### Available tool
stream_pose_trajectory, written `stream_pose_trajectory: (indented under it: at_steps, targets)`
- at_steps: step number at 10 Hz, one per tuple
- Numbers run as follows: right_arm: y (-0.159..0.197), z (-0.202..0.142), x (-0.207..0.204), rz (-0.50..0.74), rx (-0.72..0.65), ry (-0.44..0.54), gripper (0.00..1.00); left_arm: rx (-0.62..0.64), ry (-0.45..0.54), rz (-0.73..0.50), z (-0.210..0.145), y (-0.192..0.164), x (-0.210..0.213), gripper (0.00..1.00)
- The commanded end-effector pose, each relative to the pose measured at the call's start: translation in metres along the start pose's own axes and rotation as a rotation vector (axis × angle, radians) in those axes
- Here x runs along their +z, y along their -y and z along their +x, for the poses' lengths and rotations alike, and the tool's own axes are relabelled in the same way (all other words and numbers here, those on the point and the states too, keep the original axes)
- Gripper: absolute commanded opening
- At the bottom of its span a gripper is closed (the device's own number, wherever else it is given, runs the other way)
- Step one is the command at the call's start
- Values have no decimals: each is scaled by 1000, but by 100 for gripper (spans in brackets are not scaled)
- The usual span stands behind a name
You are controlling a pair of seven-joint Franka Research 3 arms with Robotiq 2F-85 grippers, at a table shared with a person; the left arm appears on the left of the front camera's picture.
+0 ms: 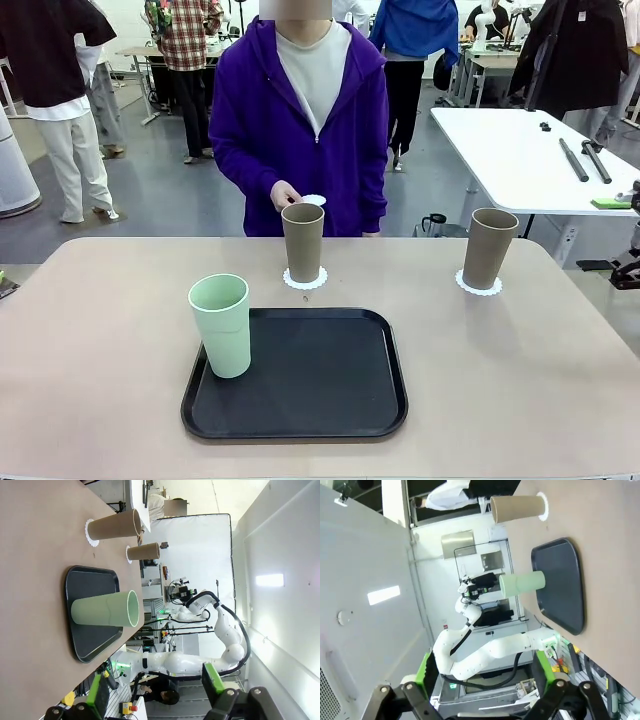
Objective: Place coasters on the table and set cups on them.
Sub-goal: Take one Reusable plastic cup from the Flat Tray and place it on a coaster set by the human.
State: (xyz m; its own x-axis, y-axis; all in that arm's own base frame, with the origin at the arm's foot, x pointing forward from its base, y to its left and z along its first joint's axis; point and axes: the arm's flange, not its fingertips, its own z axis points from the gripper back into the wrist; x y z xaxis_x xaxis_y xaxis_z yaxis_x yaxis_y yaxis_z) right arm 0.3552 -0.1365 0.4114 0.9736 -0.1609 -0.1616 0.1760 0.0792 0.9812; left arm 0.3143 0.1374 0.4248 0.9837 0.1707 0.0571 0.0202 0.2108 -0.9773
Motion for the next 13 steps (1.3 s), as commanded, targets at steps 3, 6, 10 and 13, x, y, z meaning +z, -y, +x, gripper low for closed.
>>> stream_pose_trajectory:
  at_steps: [3, 6, 10, 13]
  targets:
    - [-6, -22, -2, -60, 11, 119, 100, -7, 8, -11, 0, 2, 0, 100]
    - [-4, -13, 5, -24, 23, 66, 100, -7, 8, -11, 0, 2, 0, 100]
    - [-4, -13, 5, -24, 23, 66, 100, -7, 8, -11, 0, 2, 0, 100]
    - [-4, -13, 5, -24, 23, 66, 100, -7, 8, -11, 0, 2, 0, 100]
